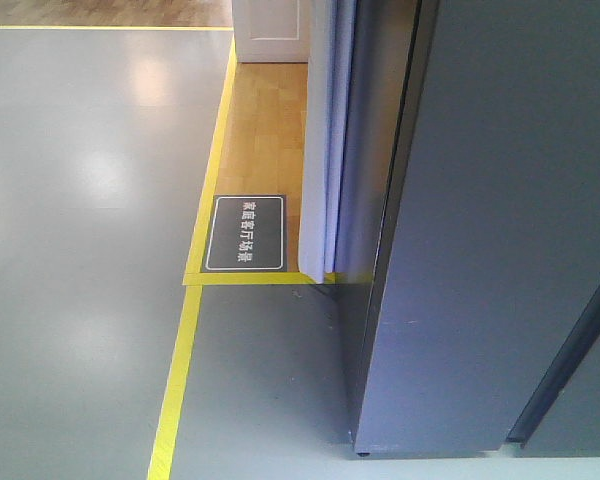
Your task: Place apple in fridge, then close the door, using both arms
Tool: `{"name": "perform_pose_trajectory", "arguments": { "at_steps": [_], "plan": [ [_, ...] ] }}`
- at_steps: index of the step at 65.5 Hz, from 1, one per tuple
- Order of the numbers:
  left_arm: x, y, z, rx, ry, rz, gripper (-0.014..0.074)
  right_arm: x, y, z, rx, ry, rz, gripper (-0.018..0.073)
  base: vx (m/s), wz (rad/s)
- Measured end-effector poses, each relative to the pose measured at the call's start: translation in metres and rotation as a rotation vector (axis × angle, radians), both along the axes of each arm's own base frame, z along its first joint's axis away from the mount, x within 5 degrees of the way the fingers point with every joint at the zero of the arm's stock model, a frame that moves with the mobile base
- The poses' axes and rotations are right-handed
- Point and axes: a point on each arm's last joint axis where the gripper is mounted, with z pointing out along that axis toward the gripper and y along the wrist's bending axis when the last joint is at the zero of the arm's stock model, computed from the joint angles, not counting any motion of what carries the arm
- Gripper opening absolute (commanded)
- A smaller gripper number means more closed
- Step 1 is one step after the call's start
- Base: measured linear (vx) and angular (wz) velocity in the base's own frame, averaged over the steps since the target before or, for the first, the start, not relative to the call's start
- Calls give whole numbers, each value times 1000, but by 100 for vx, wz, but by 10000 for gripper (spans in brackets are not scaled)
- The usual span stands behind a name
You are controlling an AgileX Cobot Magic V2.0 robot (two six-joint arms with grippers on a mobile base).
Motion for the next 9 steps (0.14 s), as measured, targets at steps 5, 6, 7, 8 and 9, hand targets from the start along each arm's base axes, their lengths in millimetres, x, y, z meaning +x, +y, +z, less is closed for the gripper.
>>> {"name": "perform_pose_trajectory", "arguments": {
  "at_steps": [5, 6, 7, 8, 9],
  "plan": [
    [0, 0, 0, 0, 0, 0, -6, 0, 0, 0, -1, 0, 0, -2, 0, 0],
    [0, 0, 0, 0, 0, 0, -6, 0, 0, 0, -1, 0, 0, -2, 0, 0],
    [0, 0, 0, 0, 0, 0, -6, 0, 0, 0, -1, 0, 0, -2, 0, 0],
    [0, 0, 0, 0, 0, 0, -6, 0, 0, 0, -1, 0, 0, -2, 0, 0],
    [0, 0, 0, 0, 0, 0, -6, 0, 0, 0, -2, 0, 0, -2, 0, 0]
  ]
}}
